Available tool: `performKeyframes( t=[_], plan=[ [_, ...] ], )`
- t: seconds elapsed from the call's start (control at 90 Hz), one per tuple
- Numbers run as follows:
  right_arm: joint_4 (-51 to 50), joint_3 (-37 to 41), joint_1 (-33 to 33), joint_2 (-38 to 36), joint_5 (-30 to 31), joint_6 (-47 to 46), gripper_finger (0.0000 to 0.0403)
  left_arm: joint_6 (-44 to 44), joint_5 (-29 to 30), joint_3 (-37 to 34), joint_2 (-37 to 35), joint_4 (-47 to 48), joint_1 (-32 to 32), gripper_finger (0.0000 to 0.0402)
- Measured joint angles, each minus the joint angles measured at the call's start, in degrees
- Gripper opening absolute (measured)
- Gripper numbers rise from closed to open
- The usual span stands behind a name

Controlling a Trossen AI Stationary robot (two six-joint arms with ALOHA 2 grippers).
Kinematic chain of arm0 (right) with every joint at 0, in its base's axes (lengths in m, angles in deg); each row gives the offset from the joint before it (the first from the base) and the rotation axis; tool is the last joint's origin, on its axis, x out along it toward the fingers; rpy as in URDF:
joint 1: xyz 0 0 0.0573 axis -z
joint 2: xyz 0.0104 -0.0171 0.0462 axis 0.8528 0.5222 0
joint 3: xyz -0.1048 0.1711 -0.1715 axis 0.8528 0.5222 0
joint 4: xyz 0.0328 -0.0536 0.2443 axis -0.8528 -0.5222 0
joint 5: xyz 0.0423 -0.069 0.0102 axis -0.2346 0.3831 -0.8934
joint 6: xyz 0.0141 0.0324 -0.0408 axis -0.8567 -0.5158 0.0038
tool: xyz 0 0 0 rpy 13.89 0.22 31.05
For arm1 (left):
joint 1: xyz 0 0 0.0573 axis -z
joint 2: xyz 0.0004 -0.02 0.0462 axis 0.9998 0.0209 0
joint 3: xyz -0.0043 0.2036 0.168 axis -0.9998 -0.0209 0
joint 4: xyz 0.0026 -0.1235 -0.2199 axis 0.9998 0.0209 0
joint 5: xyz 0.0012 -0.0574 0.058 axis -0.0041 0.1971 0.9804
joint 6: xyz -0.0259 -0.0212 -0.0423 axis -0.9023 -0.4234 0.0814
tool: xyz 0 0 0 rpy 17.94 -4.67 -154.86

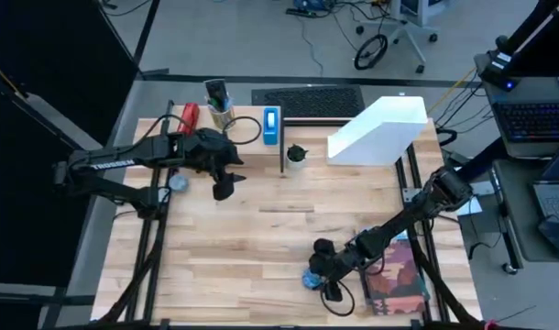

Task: Stock shelves
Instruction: Remove the blue scented candle from under the shelf

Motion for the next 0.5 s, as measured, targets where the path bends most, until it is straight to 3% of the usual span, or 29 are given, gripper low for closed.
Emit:
performKeyframes(
  t=[0.5],
  plan=[
    [2.29, -0.11, 0.74, 0.04, -0.38, 2.71, 0.0297, -0.02, 0.0, 0.0, 0.0, 0.02, 0.02, 0.0223]
  ],
)
